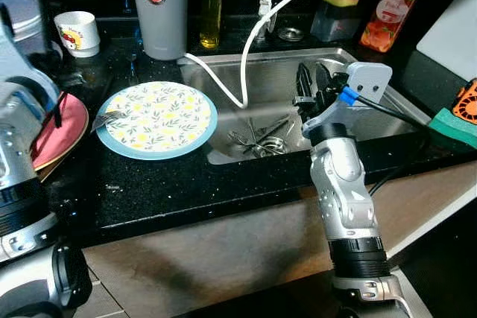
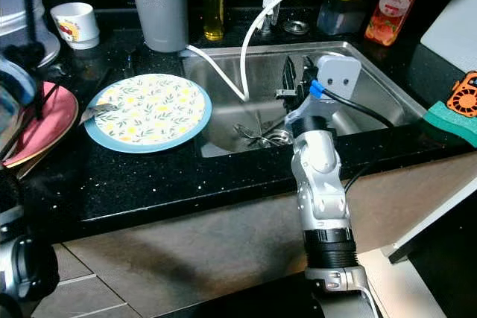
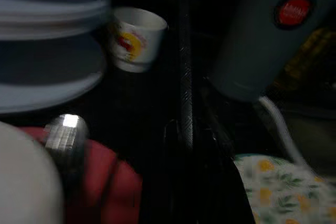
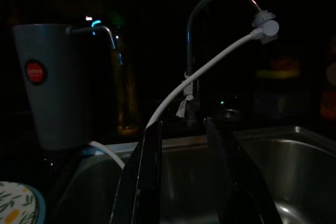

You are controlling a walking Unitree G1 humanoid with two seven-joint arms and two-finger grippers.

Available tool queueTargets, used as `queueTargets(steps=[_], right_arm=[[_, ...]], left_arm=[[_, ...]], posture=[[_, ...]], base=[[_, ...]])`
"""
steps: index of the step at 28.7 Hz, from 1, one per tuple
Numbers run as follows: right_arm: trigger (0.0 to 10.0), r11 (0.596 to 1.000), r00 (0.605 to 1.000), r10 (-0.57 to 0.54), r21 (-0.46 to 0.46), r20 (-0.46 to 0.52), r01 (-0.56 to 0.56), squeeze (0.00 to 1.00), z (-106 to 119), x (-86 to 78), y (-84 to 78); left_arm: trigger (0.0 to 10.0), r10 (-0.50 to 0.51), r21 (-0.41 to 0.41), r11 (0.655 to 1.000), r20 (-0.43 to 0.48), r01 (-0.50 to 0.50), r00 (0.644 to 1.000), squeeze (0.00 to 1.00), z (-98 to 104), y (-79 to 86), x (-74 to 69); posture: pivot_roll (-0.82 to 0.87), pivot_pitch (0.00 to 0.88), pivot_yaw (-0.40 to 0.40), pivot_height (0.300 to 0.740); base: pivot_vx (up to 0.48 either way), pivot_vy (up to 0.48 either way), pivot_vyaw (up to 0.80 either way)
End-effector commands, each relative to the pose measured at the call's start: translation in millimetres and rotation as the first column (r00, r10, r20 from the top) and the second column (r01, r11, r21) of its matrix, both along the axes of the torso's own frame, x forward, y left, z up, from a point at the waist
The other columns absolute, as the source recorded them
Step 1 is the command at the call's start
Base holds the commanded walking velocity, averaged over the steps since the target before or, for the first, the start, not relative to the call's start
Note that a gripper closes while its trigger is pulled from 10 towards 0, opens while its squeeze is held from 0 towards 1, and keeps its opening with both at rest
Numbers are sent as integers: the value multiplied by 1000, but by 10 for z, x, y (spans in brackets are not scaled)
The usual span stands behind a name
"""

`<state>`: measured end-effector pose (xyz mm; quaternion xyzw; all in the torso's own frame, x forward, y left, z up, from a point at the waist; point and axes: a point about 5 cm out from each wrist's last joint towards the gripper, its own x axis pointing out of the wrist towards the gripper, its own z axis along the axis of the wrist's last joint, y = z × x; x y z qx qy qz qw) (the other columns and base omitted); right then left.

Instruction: Kitchen organization

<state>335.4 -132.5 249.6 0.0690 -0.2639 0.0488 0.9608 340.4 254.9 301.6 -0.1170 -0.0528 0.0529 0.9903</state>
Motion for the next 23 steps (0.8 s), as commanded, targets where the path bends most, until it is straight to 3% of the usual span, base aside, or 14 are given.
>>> queueTargets(steps=[1, 3, 5, 6, 7, 8, 10, 11, 13, 17, 18, 21, 22, 23], right_arm=[[10000, 1000, 1000, -4, 4, -5, 4, 0, 19, 20, -13], [10000, 1000, 1000, -5, 2, -5, 5, 0, 21, 23, -15], [10000, 1000, 1000, -4, 0, 3, 4, 0, 41, 17, -7], [10000, 1000, 1000, -4, 1, 10, 4, 0, 64, 13, -4], [10000, 1000, 1000, -5, 2, 12, 5, 0, 73, 13, -4], [10000, 1000, 1000, -5, 2, 12, 5, 0, 73, 13, -4], [10000, 1000, 1000, -8, 1, 17, 8, 0, 90, 12, -7], [10000, 1000, 1000, -8, 1, 17, 8, 0, 90, 12, -7], [10000, 1000, 1000, -20, -1, 20, 20, 0, 86, -4, -26], [10000, 999, 998, -52, 5, 21, 52, 0, 77, -35, -72], [10000, 998, 998, -59, 6, 22, 59, 0, 75, -43, -84], [10000, 997, 997, -74, 10, 22, 74, 0, 69, -54, -112], [10000, 997, 997, -79, 10, 20, 79, 0, 63, -54, -125], [10000, 997, 996, -83, 10, 19, 82, 0, 59, -54, -133]], left_arm=[[10000, -118, -13, 993, 1, 118, 993, 0, -44, -349, 178], [10000, -182, -19, 983, 2, 182, 983, 0, -76, -558, 264], [10000, -308, -46, 951, -19, 307, 951, 0, -167, -927, 391], [10000, -426, -35, 905, -35, 425, 904, 0, -241, -1268, 460], [10000, -468, -24, 884, -40, 468, 883, 0, -266, -1388, 475], [10000, -468, -24, 884, -40, 468, 883, 0, -266, -1388, 475], [10000, -542, -14, 840, -78, 543, 837, 0, -338, -1627, 522], [10000, -542, -14, 840, -78, 543, 837, 0, -338, -1627, 522], [10000, -597, -16, 801, -95, 598, 797, 0, -353, -1849, 582], [10000, -627, -38, 779, -77, 626, 775, 0, -285, -2045, 650], [10000, -629, -36, 777, -74, 628, 774, 169, -270, -2064, 656], [10000, -629, -11, 777, -71, 630, 774, 247, -266, -2083, 678], [10000, -618, 16, 784, -72, 620, 783, 1000, -273, -2077, 685], [10000, -610, 34, 789, -73, 614, 789, 1000, -277, -2072, 688]], posture=[[201, 56, -65, 740], [201, 56, -65, 740], [185, 52, -62, 740], [173, 56, -60, 740], [173, 56, -60, 740], [173, 56, -60, 740], [162, 58, -50, 740], [162, 58, -50, 740], [138, 56, -28, 740], [120, 54, -8, 740], [118, 53, -4, 740], [120, 54, -1, 740], [120, 54, -1, 740], [120, 54, -1, 740]], base=[[0, 0, 0], [0, 0, 0], [0, 0, 0], [0, 0, 0], [0, 0, 0], [0, 0, 0], [0, 0, 0], [0, 0, 0], [0, 0, 0], [0, 0, 0], [0, 0, 0], [0, 0, 0], [0, 0, 0], [0, 0, 0]])
